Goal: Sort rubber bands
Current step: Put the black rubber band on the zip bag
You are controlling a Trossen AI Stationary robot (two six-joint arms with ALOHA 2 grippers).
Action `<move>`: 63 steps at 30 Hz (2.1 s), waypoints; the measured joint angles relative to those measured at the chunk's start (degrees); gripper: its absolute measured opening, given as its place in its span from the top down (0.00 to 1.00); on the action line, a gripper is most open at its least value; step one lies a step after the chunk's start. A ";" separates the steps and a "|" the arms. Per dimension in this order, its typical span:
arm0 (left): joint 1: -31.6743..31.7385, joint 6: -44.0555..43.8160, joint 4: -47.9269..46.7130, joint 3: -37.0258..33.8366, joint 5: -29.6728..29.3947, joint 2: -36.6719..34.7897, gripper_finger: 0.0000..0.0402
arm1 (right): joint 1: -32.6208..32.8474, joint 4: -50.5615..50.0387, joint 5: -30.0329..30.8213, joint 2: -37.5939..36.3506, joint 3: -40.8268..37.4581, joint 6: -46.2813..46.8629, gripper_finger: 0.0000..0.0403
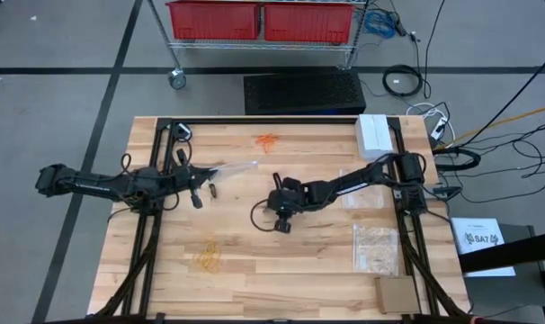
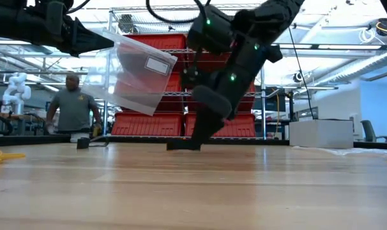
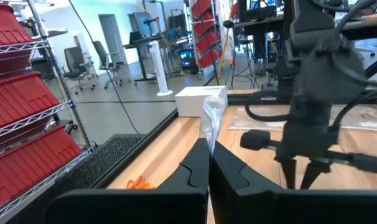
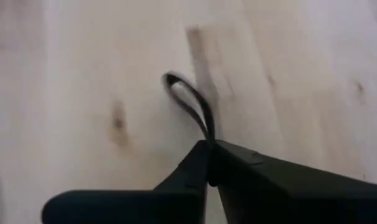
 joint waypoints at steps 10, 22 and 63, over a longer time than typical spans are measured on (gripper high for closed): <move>-0.01 -0.02 -0.02 0.00 0.52 0.20 1.00 | 2.74 -16.21 13.95 -4.65 14.59 -5.54 0.99; -0.01 0.00 1.07 0.00 0.50 2.58 1.00 | -0.57 -28.45 24.75 -4.45 36.96 -19.53 1.00; -3.03 0.04 5.64 10.36 -2.93 26.12 1.00 | -2.17 -35.66 13.54 -0.06 36.96 -14.73 1.00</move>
